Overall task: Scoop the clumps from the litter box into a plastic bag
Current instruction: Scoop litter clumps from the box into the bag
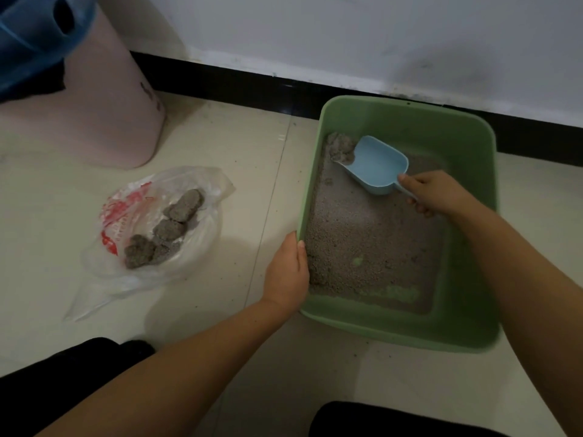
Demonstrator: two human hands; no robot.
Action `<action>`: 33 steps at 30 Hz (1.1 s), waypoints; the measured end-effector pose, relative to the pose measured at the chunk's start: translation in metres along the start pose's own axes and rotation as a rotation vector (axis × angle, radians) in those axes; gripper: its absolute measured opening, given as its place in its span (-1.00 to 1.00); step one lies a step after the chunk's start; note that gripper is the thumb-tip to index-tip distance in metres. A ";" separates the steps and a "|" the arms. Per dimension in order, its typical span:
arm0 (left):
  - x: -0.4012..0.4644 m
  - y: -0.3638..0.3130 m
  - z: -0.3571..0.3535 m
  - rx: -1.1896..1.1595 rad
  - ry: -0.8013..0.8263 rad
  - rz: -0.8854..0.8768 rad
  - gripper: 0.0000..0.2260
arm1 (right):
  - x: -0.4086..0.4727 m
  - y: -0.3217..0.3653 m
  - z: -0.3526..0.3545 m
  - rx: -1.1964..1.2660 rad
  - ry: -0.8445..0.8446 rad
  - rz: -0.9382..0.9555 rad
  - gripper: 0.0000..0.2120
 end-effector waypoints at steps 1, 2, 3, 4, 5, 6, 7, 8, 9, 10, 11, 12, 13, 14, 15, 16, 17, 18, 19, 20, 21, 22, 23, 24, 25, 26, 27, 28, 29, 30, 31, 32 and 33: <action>0.000 0.001 0.000 0.001 0.003 0.004 -0.67 | -0.001 -0.003 -0.001 0.022 0.011 -0.015 -0.67; 0.000 0.001 -0.001 0.003 0.007 0.008 -0.68 | -0.002 -0.006 -0.002 0.059 0.019 -0.038 -0.66; 0.000 0.001 -0.001 0.005 0.010 0.011 -0.69 | -0.003 -0.010 -0.004 0.112 0.019 -0.060 -0.65; 0.000 0.001 -0.001 0.007 0.012 0.013 -0.72 | -0.003 -0.012 -0.009 0.161 0.007 -0.075 -0.64; 0.000 0.001 -0.001 0.010 0.013 0.014 -0.74 | -0.002 -0.012 -0.014 0.192 -0.017 -0.073 -0.63; 0.001 0.001 -0.001 0.012 0.016 0.017 -0.76 | 0.000 -0.011 -0.020 0.196 -0.051 -0.053 -0.62; 0.001 0.001 -0.001 0.012 0.019 0.020 -0.76 | 0.002 -0.007 -0.026 0.180 -0.092 -0.018 -0.60; 0.001 0.001 -0.001 0.012 0.019 0.021 -0.73 | 0.003 -0.004 -0.032 0.153 -0.131 0.024 -0.58; 0.001 0.002 -0.002 0.015 0.018 0.018 -0.71 | 0.002 -0.001 -0.036 0.125 -0.160 0.065 -0.58; 0.001 0.001 -0.002 0.016 0.017 0.015 -0.71 | 0.000 0.000 -0.039 0.103 -0.180 0.106 -0.59; 0.001 0.002 -0.002 0.012 0.017 0.014 -0.71 | -0.002 0.000 -0.040 0.088 -0.192 0.146 -0.61; 0.000 0.002 -0.002 0.006 0.018 0.011 -0.71 | -0.004 -0.003 -0.040 0.081 -0.199 0.179 -0.63; 0.000 0.002 -0.002 0.000 0.015 0.006 -0.71 | -0.005 -0.004 -0.040 0.075 -0.195 0.200 -0.63; 0.000 0.001 -0.001 -0.002 0.011 0.003 -0.71 | -0.004 -0.005 -0.040 0.063 -0.182 0.204 -0.64; 0.001 0.001 -0.001 0.000 0.007 0.001 -0.71 | -0.001 -0.005 -0.041 0.041 -0.168 0.197 -0.64; 0.001 0.002 -0.001 0.004 0.007 0.005 -0.71 | 0.002 -0.004 -0.042 0.015 -0.161 0.187 -0.63; 0.001 0.002 -0.002 0.003 0.010 0.009 -0.72 | 0.005 -0.003 -0.044 -0.010 -0.163 0.183 -0.63; 0.001 0.002 -0.002 0.001 0.012 0.010 -0.71 | 0.008 -0.003 -0.045 -0.030 -0.174 0.186 -0.63; 0.001 0.002 -0.002 0.001 0.009 0.006 -0.69 | 0.008 -0.005 -0.047 -0.039 -0.193 0.197 -0.64; 0.000 0.002 -0.002 0.001 0.004 0.001 -0.66 | 0.006 -0.008 -0.049 -0.036 -0.216 0.211 -0.66; 0.001 0.002 -0.002 -0.002 -0.002 -0.005 -0.65 | 0.005 -0.011 -0.050 -0.021 -0.238 0.222 -0.69; 0.001 0.001 -0.001 -0.006 -0.005 -0.012 -0.64 | 0.005 -0.013 -0.052 0.006 -0.253 0.230 -0.71; 0.001 0.000 -0.001 -0.007 -0.008 -0.016 -0.64 | 0.006 -0.013 -0.053 0.032 -0.260 0.233 -0.73; 0.001 0.000 -0.001 -0.005 -0.009 -0.017 -0.64 | 0.008 -0.011 -0.054 0.042 -0.261 0.234 -0.73; 0.001 0.000 -0.001 -0.004 -0.009 -0.016 -0.64 | 0.009 -0.010 -0.055 0.032 -0.262 0.234 -0.73; 0.001 0.000 -0.001 -0.004 -0.008 -0.012 -0.63 | 0.009 -0.009 -0.055 0.008 -0.269 0.237 -0.73; 0.000 0.000 -0.001 -0.008 -0.007 -0.009 -0.63 | 0.007 -0.009 -0.054 -0.026 -0.288 0.246 -0.73; 0.000 0.000 0.000 -0.013 -0.007 -0.008 -0.63 | 0.004 -0.008 -0.051 -0.068 -0.311 0.260 -0.72; 0.000 0.000 0.000 -0.015 -0.009 -0.007 -0.63 | 0.002 -0.007 -0.049 -0.115 -0.327 0.273 -0.71; 0.001 -0.001 0.000 -0.012 -0.011 -0.005 -0.63 | 0.000 -0.006 -0.047 -0.182 -0.333 0.277 -0.69; 0.001 0.000 0.000 -0.006 -0.014 -0.004 -0.64 | 0.000 -0.004 -0.046 -0.273 -0.337 0.280 -0.67; 0.001 0.000 -0.001 -0.001 -0.014 -0.005 -0.64 | 0.001 -0.002 -0.045 -0.364 -0.342 0.286 -0.66; 0.001 0.000 -0.001 -0.002 -0.013 -0.008 -0.64 | 0.001 0.000 -0.043 -0.426 -0.348 0.299 -0.66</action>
Point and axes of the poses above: each hand's wrist, its own x-axis towards the middle knuckle, its own z-axis out of the back of the hand, y = z × x, the point moved 6 cm from there along x, towards the middle knuckle, and after that the axes turned 10 degrees about z, right-handed, at the moved point
